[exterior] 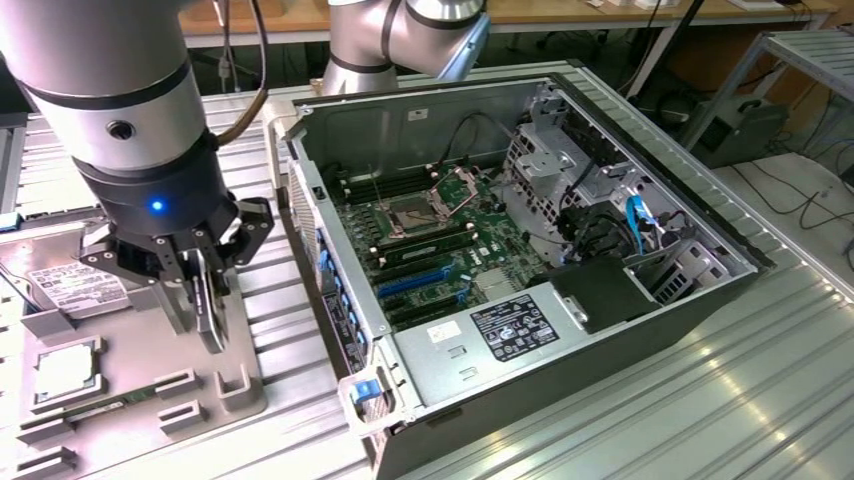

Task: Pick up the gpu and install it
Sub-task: 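Pick up the gpu and move the gpu toward the slot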

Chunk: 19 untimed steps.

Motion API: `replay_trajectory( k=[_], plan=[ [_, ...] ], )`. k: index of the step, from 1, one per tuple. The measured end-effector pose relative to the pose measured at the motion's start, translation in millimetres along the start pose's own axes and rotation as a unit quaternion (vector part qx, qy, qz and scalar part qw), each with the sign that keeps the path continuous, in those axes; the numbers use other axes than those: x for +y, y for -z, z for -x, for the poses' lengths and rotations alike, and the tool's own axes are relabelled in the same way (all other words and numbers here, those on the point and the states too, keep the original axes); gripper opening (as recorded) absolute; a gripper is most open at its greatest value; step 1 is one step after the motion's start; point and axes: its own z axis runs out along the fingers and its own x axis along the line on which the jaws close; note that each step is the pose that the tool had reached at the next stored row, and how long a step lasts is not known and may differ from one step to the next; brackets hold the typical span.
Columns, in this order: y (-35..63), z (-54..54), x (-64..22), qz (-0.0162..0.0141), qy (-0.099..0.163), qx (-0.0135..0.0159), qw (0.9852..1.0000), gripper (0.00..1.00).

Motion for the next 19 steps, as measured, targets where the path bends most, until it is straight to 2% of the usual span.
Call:
replay_trajectory(
  k=[3, 6, 14, 17, 19],
  plan=[
    [2.3, 0.2, 0.0, 0.0070, 0.000, 0.0028, 1.0000, 0.28],
    [5.0, 0.2, 0.0, 0.0082, 0.000, 0.0031, 1.0000, 0.28],
    [13.4, 0.4, 0.3, 0.0087, 0.000, 0.0031, 1.0000, 0.28],
    [15.1, 0.5, 0.3, 0.0054, 0.000, 0.0032, 1.0000, 0.28],
    [18.2, 0.5, 0.5, 0.0055, 0.000, 0.0031, 1.0000, 0.28]
  ],
)
